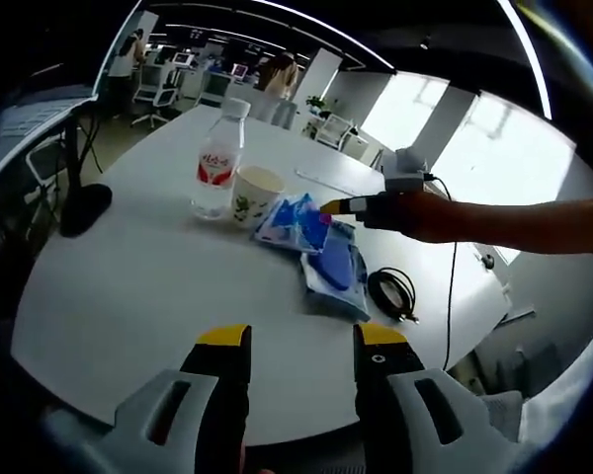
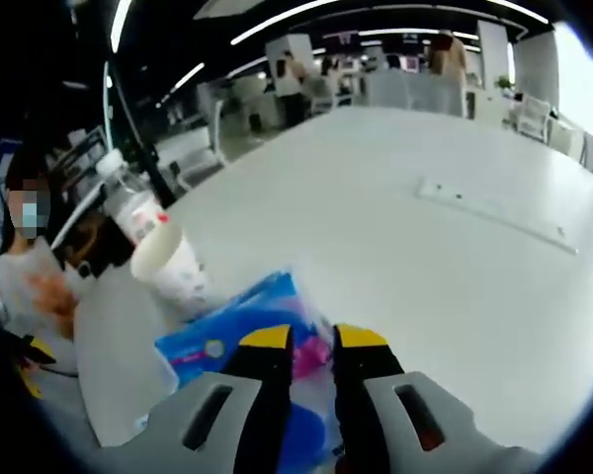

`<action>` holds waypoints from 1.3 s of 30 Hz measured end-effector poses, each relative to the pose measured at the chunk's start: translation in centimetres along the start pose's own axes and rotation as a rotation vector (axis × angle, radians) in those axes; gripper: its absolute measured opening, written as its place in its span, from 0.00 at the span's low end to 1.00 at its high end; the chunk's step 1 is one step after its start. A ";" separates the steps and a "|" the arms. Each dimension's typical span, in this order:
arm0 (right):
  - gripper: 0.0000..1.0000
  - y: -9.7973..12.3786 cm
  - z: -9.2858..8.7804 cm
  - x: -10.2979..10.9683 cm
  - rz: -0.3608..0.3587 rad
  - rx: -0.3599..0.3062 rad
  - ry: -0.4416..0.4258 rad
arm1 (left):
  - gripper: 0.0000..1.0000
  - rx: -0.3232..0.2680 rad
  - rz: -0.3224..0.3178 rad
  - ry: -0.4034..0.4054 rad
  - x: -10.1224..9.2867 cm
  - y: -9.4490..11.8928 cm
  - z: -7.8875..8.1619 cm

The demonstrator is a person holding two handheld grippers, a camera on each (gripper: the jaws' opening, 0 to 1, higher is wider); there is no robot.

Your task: Arrange the tabletop items into an orderly group along one side of the table until the central work area is clear of visible clutter.

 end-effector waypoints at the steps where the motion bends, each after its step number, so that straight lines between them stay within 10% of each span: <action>1: 0.12 -0.1 0.0 0.0 0.000 0.001 0.000 | 0.40 0.000 0.001 0.001 0.0 0.0 0.0; 22: 0.00 3.4 -1.9 -0.8 -0.002 0.001 0.044 | 0.39 0.023 -0.017 -0.010 -0.5 -0.7 -0.4; 39: 0.00 6.6 -7.2 0.8 -0.013 -0.014 -0.025 | 0.39 0.031 -0.022 0.001 -0.8 -0.9 -0.6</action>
Point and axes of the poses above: the point that each gripper's makers call its tool centre point, and the gripper's own axes: y roughly backward along the fingers, x roughly to its left, z roughly out of its top, the point moved 2 cm from there along y, roughly backward along the fingers, and after that the axes turned 8 degrees about -y, right-handed, at the moved point
